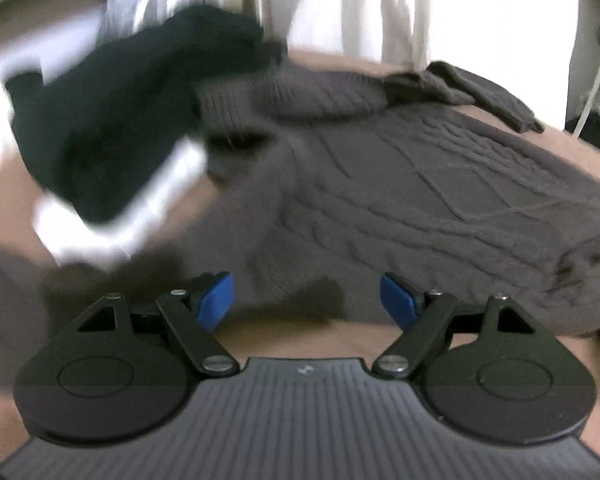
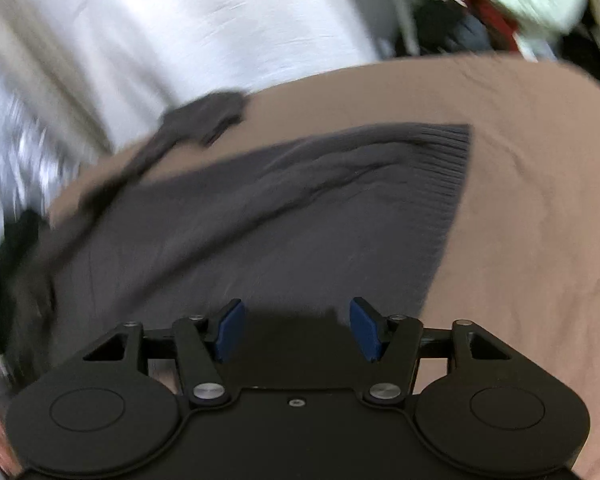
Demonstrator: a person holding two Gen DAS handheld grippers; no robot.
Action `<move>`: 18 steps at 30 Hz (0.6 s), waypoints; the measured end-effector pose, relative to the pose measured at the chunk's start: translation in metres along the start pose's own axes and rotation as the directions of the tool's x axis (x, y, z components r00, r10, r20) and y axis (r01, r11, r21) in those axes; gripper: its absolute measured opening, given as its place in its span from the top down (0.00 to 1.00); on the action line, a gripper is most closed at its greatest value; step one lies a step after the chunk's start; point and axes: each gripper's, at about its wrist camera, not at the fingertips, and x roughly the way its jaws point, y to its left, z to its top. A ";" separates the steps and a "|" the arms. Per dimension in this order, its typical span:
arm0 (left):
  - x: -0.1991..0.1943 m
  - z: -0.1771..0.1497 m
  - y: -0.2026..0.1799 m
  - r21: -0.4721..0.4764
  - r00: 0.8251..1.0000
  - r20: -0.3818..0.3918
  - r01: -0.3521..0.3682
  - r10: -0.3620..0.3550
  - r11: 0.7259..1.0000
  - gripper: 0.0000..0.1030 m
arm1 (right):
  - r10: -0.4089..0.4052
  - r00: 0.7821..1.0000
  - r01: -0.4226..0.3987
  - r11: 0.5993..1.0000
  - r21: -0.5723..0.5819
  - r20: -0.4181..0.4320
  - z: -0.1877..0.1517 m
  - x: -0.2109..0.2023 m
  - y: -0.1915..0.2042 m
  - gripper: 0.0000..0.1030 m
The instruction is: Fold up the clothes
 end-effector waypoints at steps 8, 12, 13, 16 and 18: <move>0.010 -0.013 0.020 -0.215 0.986 -0.074 0.129 -0.148 0.968 0.22 | 0.264 0.963 -0.240 0.933 0.267 -0.055 -0.061 -0.012 0.014 0.20; 0.007 -0.026 0.030 -0.357 0.978 -0.042 0.175 -0.203 0.918 0.22 | 0.129 0.991 -0.129 0.812 0.568 0.041 -0.110 0.010 0.003 0.19; 0.008 -0.032 0.034 -0.403 0.973 -0.039 0.192 -0.226 0.895 0.22 | 0.092 0.994 -0.107 0.779 0.618 0.055 -0.118 0.017 0.002 0.19; 0.013 -0.040 0.043 -0.479 0.962 -0.019 0.230 -0.272 0.847 0.22 | -0.029 0.984 -0.104 0.711 0.696 0.177 -0.133 0.035 -0.004 0.19; 0.015 -0.039 0.047 -0.480 0.960 0.010 0.249 -0.279 0.841 0.22 | -0.092 0.959 -0.125 0.712 0.691 0.268 -0.131 0.041 -0.006 0.19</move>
